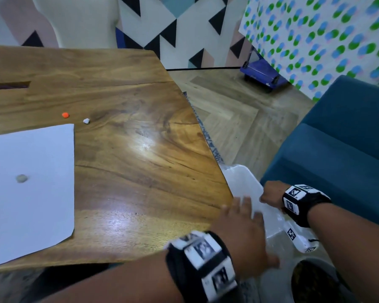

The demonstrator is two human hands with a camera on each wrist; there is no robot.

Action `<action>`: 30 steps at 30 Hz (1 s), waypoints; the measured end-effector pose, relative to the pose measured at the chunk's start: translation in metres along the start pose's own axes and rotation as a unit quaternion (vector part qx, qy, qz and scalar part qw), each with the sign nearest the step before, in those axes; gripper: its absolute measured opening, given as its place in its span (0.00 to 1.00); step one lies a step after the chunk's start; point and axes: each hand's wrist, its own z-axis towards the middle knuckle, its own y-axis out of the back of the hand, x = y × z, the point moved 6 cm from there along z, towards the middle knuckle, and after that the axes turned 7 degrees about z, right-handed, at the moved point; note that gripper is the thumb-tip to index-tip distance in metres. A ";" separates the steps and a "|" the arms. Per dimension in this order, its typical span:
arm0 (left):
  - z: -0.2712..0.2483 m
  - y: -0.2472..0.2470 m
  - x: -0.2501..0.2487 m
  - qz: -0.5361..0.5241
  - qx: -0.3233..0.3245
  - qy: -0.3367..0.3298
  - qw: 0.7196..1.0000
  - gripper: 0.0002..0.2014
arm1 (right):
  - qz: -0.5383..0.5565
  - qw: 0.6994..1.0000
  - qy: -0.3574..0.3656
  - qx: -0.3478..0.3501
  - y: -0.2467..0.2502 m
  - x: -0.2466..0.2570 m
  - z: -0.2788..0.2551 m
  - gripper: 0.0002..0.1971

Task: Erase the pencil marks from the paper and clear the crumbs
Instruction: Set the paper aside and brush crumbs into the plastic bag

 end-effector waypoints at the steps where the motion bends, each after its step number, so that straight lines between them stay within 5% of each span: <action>1: 0.004 0.009 0.017 0.009 -0.021 0.030 0.999 0.50 | 0.004 1.000 -0.002 0.001 0.001 -0.002 -0.001 0.10; 6: 0.022 0.034 0.111 0.030 -0.052 0.173 0.983 0.52 | 0.017 1.000 -0.006 0.003 -0.001 -0.008 0.002 0.12; 9: 0.037 0.029 0.100 0.038 -0.032 0.153 0.987 0.54 | 0.010 1.000 -0.006 0.002 -0.003 -0.005 0.005 0.14; 14: 0.048 0.021 0.063 0.058 -0.053 0.029 0.996 0.51 | 0.001 1.000 0.002 0.005 -0.001 -0.001 0.006 0.10; 21: 0.056 0.060 0.139 0.026 -0.099 0.205 0.973 0.50 | 0.021 1.000 0.001 -0.001 -0.004 -0.003 0.012 0.10; 23: 0.061 0.056 0.133 0.042 -0.068 0.169 0.982 0.51 | 0.019 1.000 0.002 -0.001 -0.004 -0.003 0.013 0.11; 27: 0.062 0.050 0.098 0.094 -0.067 -0.014 0.993 0.42 | 0.018 1.000 -0.001 0.001 -0.002 -0.003 0.015 0.14; 30: 0.065 0.066 0.111 0.066 -0.117 0.047 0.990 0.41 | 0.016 1.000 0.000 -0.003 -0.003 -0.004 0.015 0.11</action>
